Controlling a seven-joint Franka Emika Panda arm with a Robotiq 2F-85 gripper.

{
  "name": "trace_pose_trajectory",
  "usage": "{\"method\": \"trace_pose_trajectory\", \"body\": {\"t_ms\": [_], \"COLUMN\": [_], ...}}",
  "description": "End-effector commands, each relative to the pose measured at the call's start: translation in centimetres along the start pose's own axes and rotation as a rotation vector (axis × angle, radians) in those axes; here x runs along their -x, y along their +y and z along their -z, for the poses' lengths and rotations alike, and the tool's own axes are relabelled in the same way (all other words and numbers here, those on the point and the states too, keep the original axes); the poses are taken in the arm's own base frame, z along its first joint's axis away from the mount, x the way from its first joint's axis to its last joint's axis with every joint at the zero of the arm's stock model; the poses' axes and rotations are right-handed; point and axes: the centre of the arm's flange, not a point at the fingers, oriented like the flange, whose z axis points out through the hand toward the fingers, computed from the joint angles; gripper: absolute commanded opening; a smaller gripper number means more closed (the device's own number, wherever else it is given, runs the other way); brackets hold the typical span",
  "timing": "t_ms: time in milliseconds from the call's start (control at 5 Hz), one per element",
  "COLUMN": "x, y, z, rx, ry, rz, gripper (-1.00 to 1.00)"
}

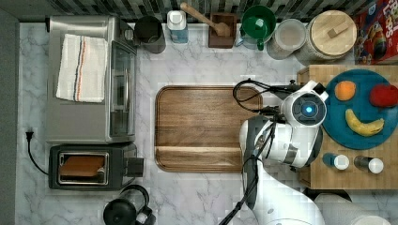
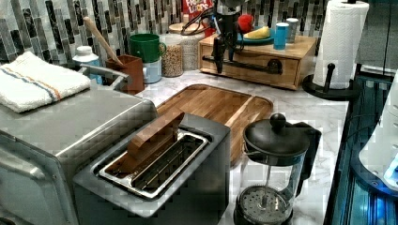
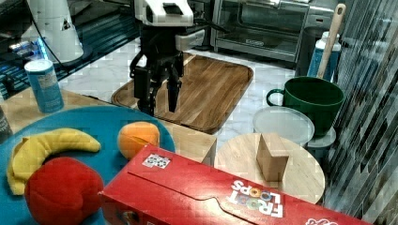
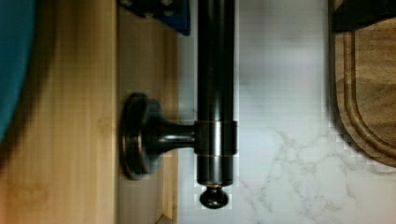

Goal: Open the drawer.

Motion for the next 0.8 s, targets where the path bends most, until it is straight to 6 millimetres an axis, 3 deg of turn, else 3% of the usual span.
{"method": "trace_pose_trajectory", "body": {"t_ms": [200, 800], "x": [-0.8, -2.0], "y": [-3.1, -11.2], "z": [1.5, 0.1], "rx": [-0.014, -0.118], "ry": [-0.014, -0.023], "rz": [-0.004, 0.072], "gripper": [1.00, 1.00]}}
